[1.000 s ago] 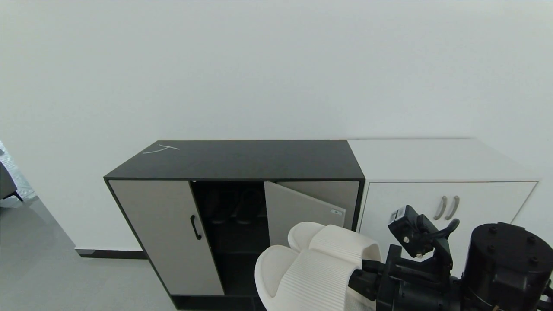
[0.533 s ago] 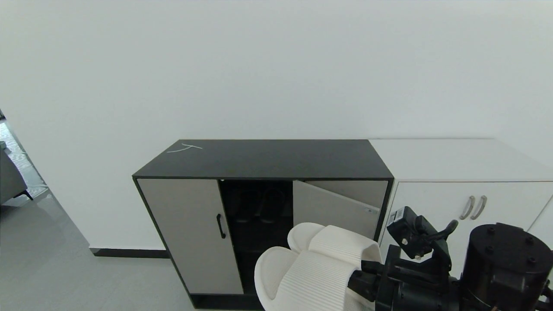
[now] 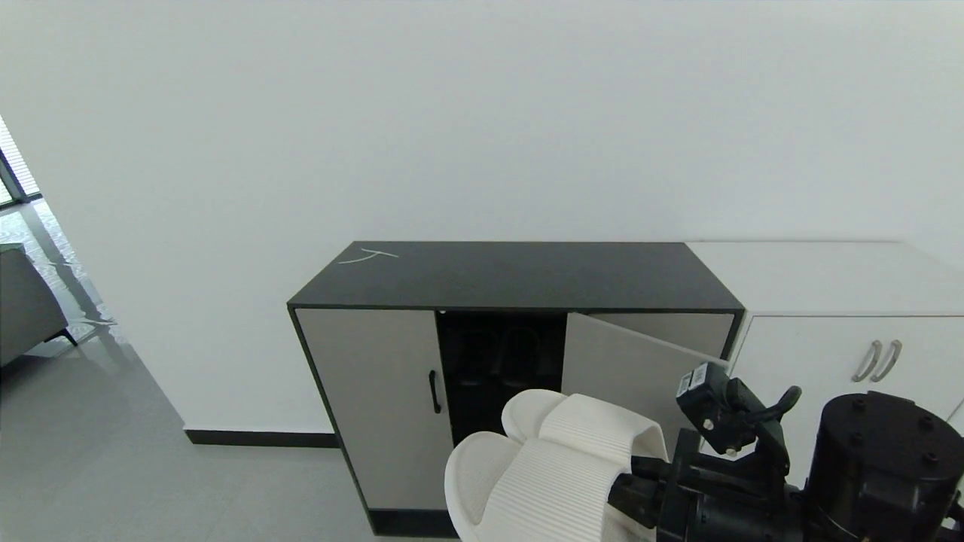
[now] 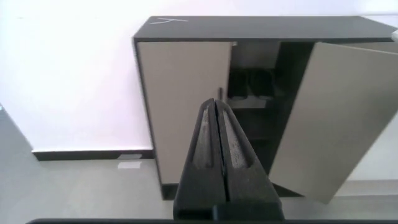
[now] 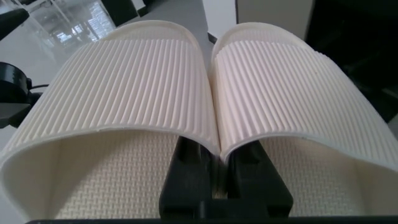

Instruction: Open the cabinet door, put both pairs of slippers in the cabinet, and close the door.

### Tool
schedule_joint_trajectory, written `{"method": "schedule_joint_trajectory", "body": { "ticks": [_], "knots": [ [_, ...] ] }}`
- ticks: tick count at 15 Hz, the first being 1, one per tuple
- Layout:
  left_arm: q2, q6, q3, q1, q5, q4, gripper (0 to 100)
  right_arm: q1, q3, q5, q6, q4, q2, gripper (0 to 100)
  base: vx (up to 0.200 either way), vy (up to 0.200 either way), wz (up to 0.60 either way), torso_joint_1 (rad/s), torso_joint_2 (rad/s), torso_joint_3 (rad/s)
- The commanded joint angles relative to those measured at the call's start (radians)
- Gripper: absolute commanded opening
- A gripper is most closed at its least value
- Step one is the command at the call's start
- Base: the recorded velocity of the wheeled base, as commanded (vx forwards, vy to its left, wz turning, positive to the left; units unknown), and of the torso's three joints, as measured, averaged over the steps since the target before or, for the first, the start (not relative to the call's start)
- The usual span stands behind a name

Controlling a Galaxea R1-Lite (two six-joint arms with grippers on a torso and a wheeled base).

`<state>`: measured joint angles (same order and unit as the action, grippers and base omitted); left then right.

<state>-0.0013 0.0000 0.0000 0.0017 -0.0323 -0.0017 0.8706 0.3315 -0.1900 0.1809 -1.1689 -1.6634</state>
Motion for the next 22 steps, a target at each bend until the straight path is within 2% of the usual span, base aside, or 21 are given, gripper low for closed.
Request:
{"method": "schedule_joint_trajectory", "body": {
  "ticks": [1, 3, 7, 16, 19, 22],
  "knots": [
    [0.001, 0.000, 0.000, 0.000, 0.000, 0.000, 0, 0.001, 0.000, 0.000, -0.001, 0.000, -0.002, 0, 0.000, 0.200, 0.00, 0.007, 0.01, 0.007],
    [0.001, 0.000, 0.000, 0.000, 0.000, 0.000, 0, 0.001, -0.006, 0.000, -0.001, 0.000, -0.002, 0, 0.000, 0.200, 0.00, 0.000, 0.01, 0.000],
    [0.001, 0.000, 0.000, 0.000, 0.002, 0.000, 0, 0.001, -0.020, -0.016, -0.017, -0.001, 0.001, 0, 0.000, 0.000, 0.00, 0.000, 0.00, 0.000],
    [0.001, 0.000, 0.000, 0.000, 0.000, -0.001, 0, -0.002, -0.026, -0.035, -0.018, -0.031, 0.002, 0, 0.200, 0.000, 0.00, 0.003, 0.00, 0.005],
    [0.001, 0.000, 0.000, 0.000, 0.002, -0.001, 0, -0.001, -0.026, -0.035, -0.018, -0.031, 0.002, 0, 0.000, 0.000, 0.00, 0.000, 0.00, 0.000],
    [0.001, 0.000, 0.000, 0.000, 0.000, 0.000, 0, -0.001, -0.028, -0.035, -0.018, -0.034, 0.002, 0, 0.000, 0.200, 0.00, 0.007, 0.01, -0.001]
  ]
}}
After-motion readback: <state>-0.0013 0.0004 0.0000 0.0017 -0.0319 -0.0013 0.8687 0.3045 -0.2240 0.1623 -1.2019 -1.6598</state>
